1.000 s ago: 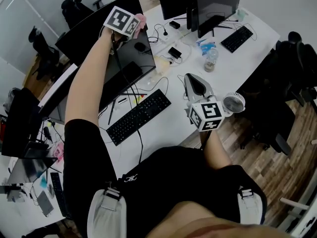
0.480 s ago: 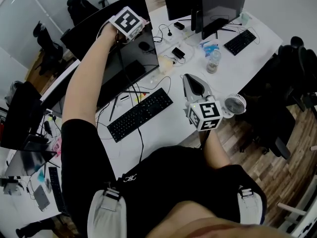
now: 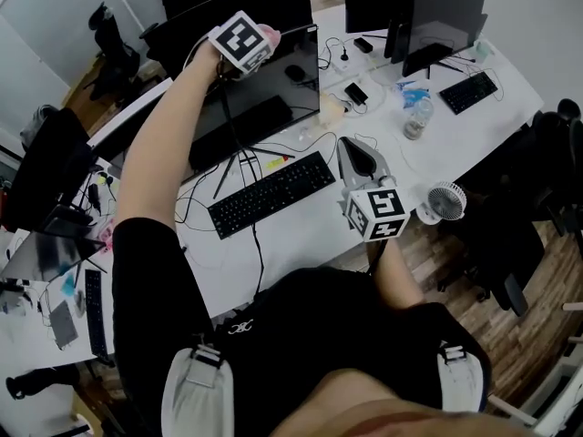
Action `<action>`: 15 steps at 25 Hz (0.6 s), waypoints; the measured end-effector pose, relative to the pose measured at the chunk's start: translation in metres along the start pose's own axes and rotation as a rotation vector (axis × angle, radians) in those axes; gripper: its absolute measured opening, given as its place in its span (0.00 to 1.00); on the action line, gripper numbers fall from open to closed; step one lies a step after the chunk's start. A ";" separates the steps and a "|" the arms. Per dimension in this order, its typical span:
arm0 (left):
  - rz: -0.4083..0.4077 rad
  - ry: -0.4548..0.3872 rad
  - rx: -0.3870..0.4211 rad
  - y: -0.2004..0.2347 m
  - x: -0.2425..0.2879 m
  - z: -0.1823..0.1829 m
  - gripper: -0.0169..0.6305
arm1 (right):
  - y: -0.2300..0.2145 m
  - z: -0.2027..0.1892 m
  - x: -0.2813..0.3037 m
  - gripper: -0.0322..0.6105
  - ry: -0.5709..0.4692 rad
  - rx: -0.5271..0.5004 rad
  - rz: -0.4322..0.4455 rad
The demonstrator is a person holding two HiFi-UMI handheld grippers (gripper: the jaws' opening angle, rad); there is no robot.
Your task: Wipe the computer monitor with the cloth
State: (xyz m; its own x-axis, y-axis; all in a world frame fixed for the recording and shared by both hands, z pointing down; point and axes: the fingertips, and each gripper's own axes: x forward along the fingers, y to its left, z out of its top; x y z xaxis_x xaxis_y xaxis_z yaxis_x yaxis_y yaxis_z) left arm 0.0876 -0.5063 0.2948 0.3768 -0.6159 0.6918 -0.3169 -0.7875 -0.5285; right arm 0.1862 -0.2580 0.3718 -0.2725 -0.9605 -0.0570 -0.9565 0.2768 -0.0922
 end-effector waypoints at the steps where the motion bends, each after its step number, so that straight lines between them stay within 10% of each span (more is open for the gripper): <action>1: -0.001 0.000 -0.010 0.002 -0.004 -0.005 0.13 | 0.007 -0.001 0.002 0.05 0.004 -0.003 0.013; 15: 0.010 0.031 -0.044 0.018 -0.063 -0.096 0.13 | 0.089 -0.011 0.040 0.05 0.016 0.016 0.119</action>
State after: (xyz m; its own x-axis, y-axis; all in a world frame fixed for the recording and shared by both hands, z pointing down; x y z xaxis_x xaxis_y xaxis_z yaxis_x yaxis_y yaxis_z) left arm -0.0258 -0.4795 0.2889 0.3464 -0.6221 0.7021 -0.3588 -0.7794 -0.5136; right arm 0.0894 -0.2723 0.3725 -0.3855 -0.9212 -0.0527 -0.9156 0.3889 -0.1018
